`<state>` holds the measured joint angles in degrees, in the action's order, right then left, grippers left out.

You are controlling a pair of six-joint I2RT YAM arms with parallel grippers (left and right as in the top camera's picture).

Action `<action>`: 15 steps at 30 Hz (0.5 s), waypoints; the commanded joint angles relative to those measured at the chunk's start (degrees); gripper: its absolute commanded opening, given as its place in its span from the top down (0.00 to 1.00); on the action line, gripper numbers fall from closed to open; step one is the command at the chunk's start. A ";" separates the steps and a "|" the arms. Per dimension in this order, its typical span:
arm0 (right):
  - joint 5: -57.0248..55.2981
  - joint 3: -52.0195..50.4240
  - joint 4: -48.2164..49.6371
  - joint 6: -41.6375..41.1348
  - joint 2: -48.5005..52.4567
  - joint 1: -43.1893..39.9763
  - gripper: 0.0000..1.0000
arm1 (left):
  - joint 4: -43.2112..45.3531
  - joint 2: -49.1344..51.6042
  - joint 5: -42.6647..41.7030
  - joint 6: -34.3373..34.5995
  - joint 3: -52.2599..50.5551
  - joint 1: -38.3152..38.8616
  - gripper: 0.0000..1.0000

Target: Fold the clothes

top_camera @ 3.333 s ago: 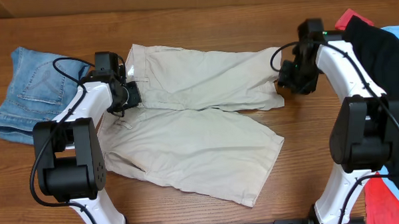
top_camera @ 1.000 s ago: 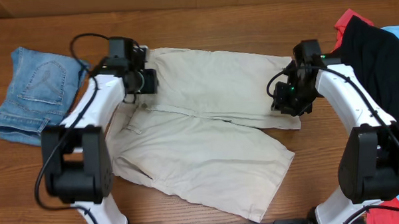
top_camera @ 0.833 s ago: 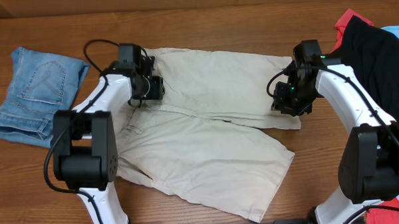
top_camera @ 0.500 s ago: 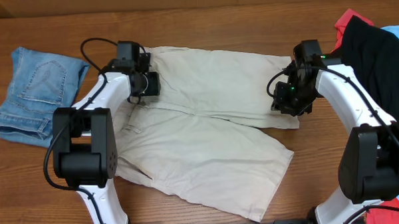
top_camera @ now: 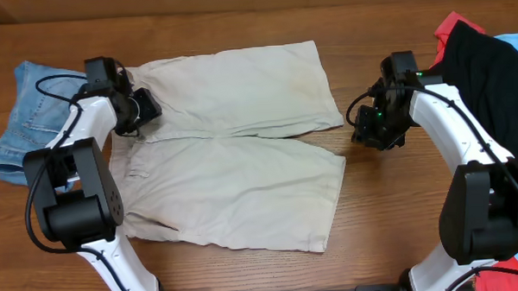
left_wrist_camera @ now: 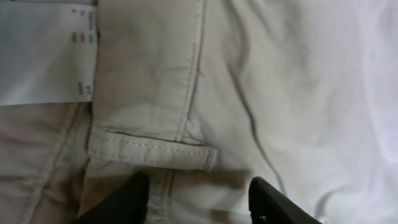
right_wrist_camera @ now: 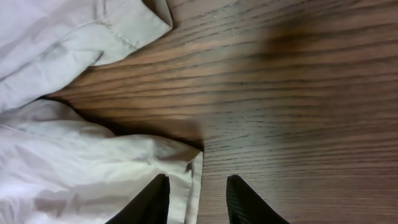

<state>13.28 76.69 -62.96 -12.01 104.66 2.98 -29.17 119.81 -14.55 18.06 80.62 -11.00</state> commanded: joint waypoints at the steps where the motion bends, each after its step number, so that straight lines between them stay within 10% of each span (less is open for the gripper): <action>1: 0.33 -0.09 -0.26 0.09 -0.09 -0.09 0.66 | -4.85 3.89 -2.25 -2.89 1.22 -1.36 0.39; 8: 0.33 -0.04 -1.20 2.01 -0.09 -0.94 0.57 | -15.76 -3.17 -0.09 -7.21 9.62 -0.44 0.10; 10: 0.66 0.15 -1.22 2.01 -0.09 -1.62 0.41 | -17.81 -6.93 -0.11 -7.39 10.36 -0.42 0.01; 12: 4.00 0.31 -0.94 2.03 -0.09 -2.38 0.00 | -21.42 -11.56 -0.09 -7.41 10.36 -0.44 0.00; 15: 5.01 0.31 -0.55 3.10 -0.09 -2.75 0.00 | -26.73 -14.62 -0.09 -7.37 10.36 -0.42 0.00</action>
<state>15.38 76.69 -63.72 -10.04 104.66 0.80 -52.56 111.46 -14.94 11.81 88.90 -11.35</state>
